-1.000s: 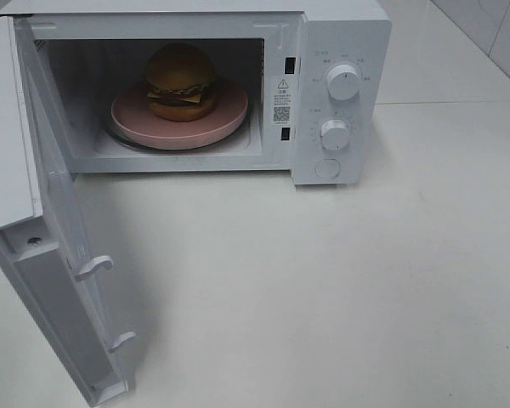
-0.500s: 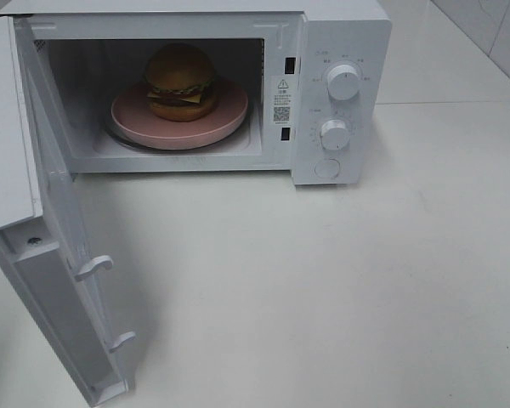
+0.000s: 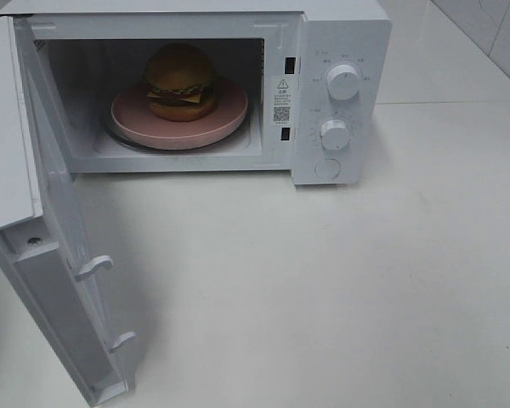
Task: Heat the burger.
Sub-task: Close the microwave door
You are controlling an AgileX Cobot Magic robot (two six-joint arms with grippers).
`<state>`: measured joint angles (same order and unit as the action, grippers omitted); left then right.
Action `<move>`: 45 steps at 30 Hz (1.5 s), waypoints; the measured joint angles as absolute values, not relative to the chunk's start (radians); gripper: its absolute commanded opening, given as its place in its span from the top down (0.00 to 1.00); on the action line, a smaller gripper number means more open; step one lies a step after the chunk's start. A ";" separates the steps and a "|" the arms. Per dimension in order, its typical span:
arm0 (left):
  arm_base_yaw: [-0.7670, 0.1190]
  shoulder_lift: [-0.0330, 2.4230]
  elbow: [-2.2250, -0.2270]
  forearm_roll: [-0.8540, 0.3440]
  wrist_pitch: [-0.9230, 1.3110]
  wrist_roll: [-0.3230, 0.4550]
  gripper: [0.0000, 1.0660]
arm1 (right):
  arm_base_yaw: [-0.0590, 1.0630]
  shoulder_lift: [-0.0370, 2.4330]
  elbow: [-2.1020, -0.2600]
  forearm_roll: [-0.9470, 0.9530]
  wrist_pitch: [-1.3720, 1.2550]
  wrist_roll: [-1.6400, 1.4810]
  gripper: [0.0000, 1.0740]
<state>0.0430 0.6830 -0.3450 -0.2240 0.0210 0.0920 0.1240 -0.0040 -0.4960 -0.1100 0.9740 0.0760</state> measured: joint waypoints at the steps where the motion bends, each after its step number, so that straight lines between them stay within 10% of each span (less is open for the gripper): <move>1: 0.040 0.730 -0.322 -0.224 -0.069 0.093 1.00 | 0.124 -0.004 -0.496 -0.110 0.974 0.076 0.32; 9: -0.046 0.947 -0.244 -0.141 -0.398 0.036 1.00 | 0.124 -0.004 -0.496 -0.110 0.974 0.076 0.32; 27: -0.098 1.333 -0.258 0.460 -0.812 -0.277 1.00 | 0.124 -0.004 -0.496 -0.110 0.974 0.076 0.32; 45: -0.326 1.523 -0.430 0.444 -0.844 -0.325 1.00 | 0.124 -0.004 -0.496 -0.110 0.974 0.076 0.32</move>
<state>-0.3260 1.5230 -0.4300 0.4440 -0.8440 -0.3250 0.1240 -0.0040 -0.4960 -0.1100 0.9740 0.0760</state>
